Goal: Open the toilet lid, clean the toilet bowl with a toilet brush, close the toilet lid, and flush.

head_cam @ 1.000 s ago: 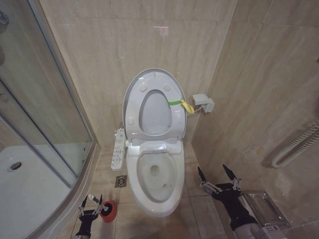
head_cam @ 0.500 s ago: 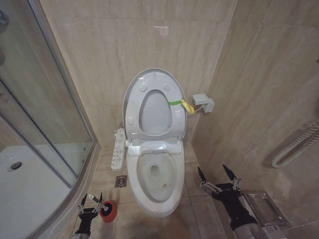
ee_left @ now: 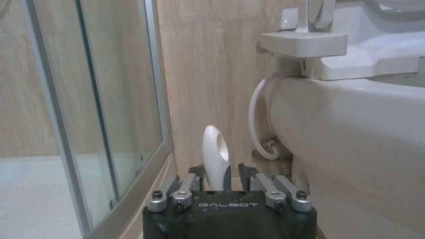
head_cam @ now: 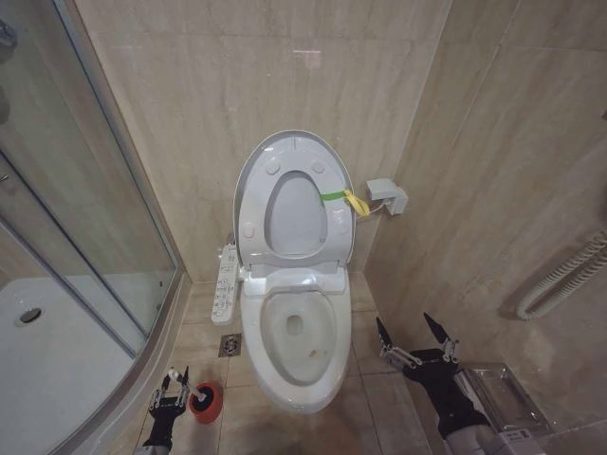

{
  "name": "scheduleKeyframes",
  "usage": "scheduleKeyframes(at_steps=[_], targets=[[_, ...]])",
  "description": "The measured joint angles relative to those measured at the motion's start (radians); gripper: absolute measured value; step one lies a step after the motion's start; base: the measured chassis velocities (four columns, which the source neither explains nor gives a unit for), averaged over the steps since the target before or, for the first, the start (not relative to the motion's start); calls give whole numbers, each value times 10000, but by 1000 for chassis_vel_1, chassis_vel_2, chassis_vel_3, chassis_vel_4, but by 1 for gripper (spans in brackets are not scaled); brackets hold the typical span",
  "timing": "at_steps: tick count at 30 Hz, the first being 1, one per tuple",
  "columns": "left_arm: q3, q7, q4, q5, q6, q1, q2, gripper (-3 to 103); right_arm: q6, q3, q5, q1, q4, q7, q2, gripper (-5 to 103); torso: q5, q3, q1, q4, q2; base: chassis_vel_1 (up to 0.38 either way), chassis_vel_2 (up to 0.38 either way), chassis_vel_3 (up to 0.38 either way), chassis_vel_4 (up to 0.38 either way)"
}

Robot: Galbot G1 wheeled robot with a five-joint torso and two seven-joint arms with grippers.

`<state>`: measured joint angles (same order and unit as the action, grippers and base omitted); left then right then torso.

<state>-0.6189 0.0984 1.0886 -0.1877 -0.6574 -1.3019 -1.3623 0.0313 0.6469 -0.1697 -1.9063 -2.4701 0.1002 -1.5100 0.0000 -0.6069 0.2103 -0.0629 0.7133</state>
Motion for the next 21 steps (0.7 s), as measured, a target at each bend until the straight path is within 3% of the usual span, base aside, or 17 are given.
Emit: scheduleKeyframes(at_steps=[3,4,21], targets=[[-8,82,-3,-30,-14,-20,-9,51,0,0,0,0,0,0,0,100,0,0,0,1,0,0,0,0,0],[-9,176,0,-73,-23,-33,-17,24,0,1,0,0,0,0,-1,100,0,0,0,2,0,0,0,0,0],[-182,584,-163,-542,-569,-74,-46,22,0,0,0,0,0,0,0,100,0,0,0,1,0,0,0,0,0]])
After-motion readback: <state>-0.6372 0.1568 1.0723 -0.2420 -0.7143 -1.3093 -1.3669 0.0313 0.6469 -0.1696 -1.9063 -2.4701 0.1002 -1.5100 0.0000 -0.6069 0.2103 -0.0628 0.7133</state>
